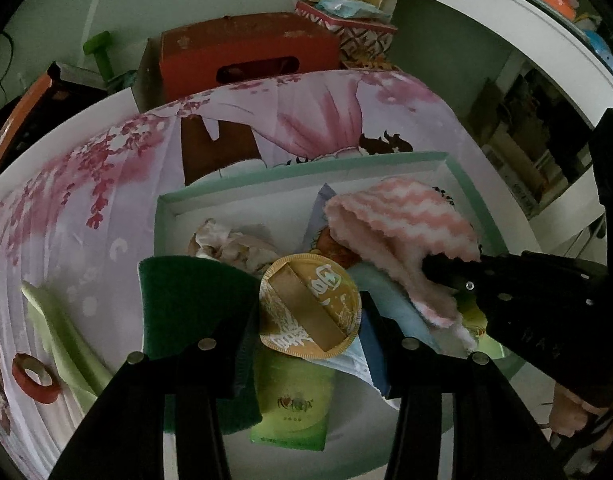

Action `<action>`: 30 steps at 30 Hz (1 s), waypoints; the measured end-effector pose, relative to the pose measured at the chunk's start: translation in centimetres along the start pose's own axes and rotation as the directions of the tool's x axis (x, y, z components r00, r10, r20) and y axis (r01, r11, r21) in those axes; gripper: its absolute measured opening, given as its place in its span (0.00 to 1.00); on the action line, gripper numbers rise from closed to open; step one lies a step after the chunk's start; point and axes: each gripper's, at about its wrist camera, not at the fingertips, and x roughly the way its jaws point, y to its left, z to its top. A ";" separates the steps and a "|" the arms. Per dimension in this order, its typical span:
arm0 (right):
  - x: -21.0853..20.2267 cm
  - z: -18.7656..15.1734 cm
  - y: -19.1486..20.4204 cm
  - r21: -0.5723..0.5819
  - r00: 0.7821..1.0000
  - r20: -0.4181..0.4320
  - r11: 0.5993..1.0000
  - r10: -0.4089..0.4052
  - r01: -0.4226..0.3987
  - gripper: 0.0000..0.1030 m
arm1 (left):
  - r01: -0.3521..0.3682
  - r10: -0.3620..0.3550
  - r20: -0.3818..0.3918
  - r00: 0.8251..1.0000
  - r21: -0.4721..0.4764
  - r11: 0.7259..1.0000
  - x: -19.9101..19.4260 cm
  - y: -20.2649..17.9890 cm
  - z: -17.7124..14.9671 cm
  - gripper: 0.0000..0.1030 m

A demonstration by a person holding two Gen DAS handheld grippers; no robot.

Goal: Organize soft objects
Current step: 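Lower and open both grippers to release the tin and towel into the tray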

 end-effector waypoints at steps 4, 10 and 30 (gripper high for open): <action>0.6 0.0 0.0 0.002 1.000 -0.009 1.000 0.002 -0.002 0.11 | 0.001 -0.001 -0.003 1.000 -0.004 1.000 0.3 0.2 0.1 0.48; 0.5 0.0 0.2 -0.001 1.000 -0.010 1.000 -0.006 0.006 0.13 | 0.010 -0.010 -0.014 1.000 -0.007 1.000 0.3 0.3 0.1 0.48; -4.6 -0.4 1.2 -0.008 0.998 0.022 0.998 -0.056 0.056 0.30 | -0.001 0.002 0.025 1.000 -0.025 1.000 -4.5 -0.2 -0.2 0.72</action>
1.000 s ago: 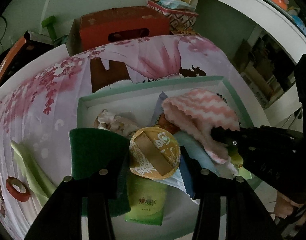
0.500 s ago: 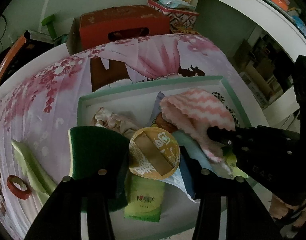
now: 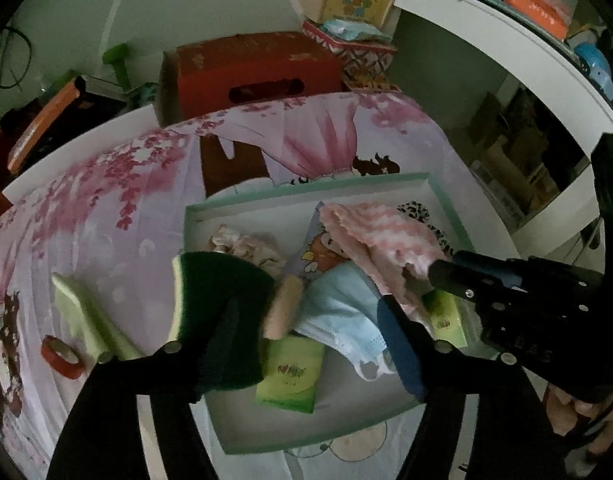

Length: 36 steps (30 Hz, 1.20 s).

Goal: Organize soft objects
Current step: 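Lower and open both grippers to release the tin and towel into the tray, then withdraw both grippers toward the red tape roll and light-green cloth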

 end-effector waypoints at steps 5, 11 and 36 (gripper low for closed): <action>-1.6 -0.5 0.6 -0.008 1.000 0.009 1.000 -0.007 0.007 0.30 | -0.027 0.027 0.024 0.999 -0.020 0.999 -2.0 0.5 -0.4 0.73; -2.8 -1.4 1.8 -0.037 1.000 0.003 0.999 -0.021 0.021 0.44 | -0.075 0.076 0.028 0.997 -0.043 0.996 -3.7 1.5 -1.2 0.92; -5.8 -4.2 6.1 -0.096 0.996 0.026 0.991 -0.087 0.089 1.00 | -0.150 0.152 0.000 0.988 -0.158 0.976 -7.1 6.5 -6.2 0.95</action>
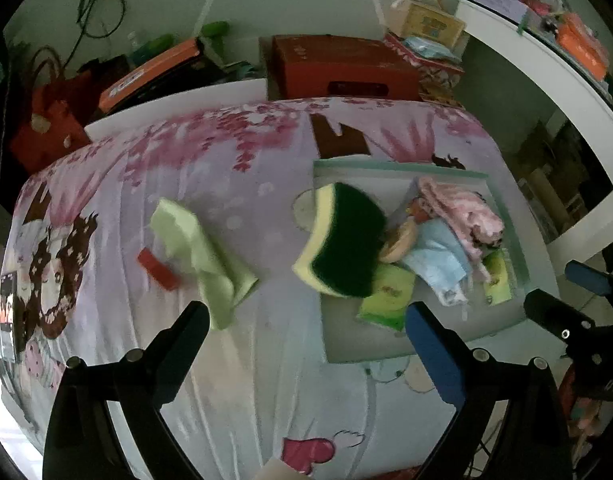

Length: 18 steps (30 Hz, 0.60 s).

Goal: Organize soft objects
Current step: 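Withdraw both grippers toward the red tape roll and light-green cloth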

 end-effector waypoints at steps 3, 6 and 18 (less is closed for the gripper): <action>0.1 0.2 1.4 -0.008 1.000 0.001 1.000 0.003 -0.003 1.00 | 0.001 -0.001 -0.001 1.000 -0.021 1.000 -0.1 1.5 -0.5 0.95; 0.5 0.5 3.1 -0.027 1.000 -0.003 1.000 0.016 -0.016 1.00 | -0.010 0.010 -0.001 1.000 -0.043 0.999 -0.2 3.4 -0.9 0.95; 3.9 2.1 12.3 -0.128 0.996 -0.045 0.988 0.075 -0.081 1.00 | -0.070 0.070 -0.011 0.998 -0.169 0.983 0.0 13.0 -2.2 0.95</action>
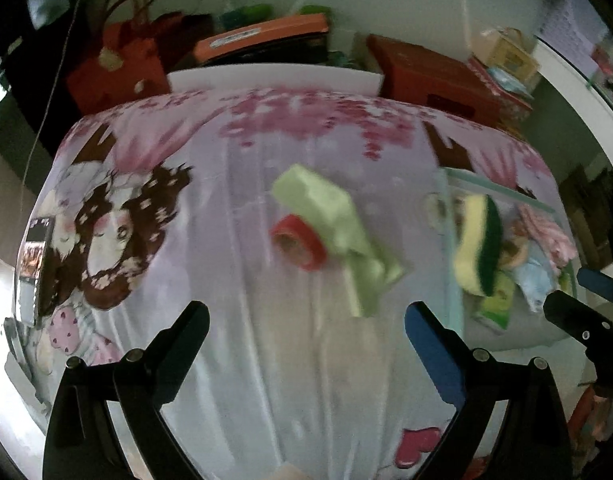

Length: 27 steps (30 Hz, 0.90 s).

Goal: Organize soft objects
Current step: 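Withdraw both grippers toward the red tape roll and light-green cloth, then grasp the red tape roll with the left gripper while the right grasps the light-green cloth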

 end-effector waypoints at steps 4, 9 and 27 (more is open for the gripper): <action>1.6 0.9 2.8 -0.036 1.000 -0.016 0.999 0.022 -0.023 1.00 | -0.012 0.012 -0.012 1.000 -0.048 0.999 0.9 3.1 0.0 0.95; 3.6 2.1 5.5 -0.065 0.998 -0.030 0.997 0.047 -0.048 1.00 | -0.021 0.019 -0.027 0.999 -0.089 0.996 2.4 5.9 0.1 0.95; 12.4 5.7 8.1 -0.083 0.988 -0.116 0.990 0.102 -0.112 0.68 | 0.079 -0.079 -0.006 0.997 0.006 0.997 8.0 4.9 2.1 0.95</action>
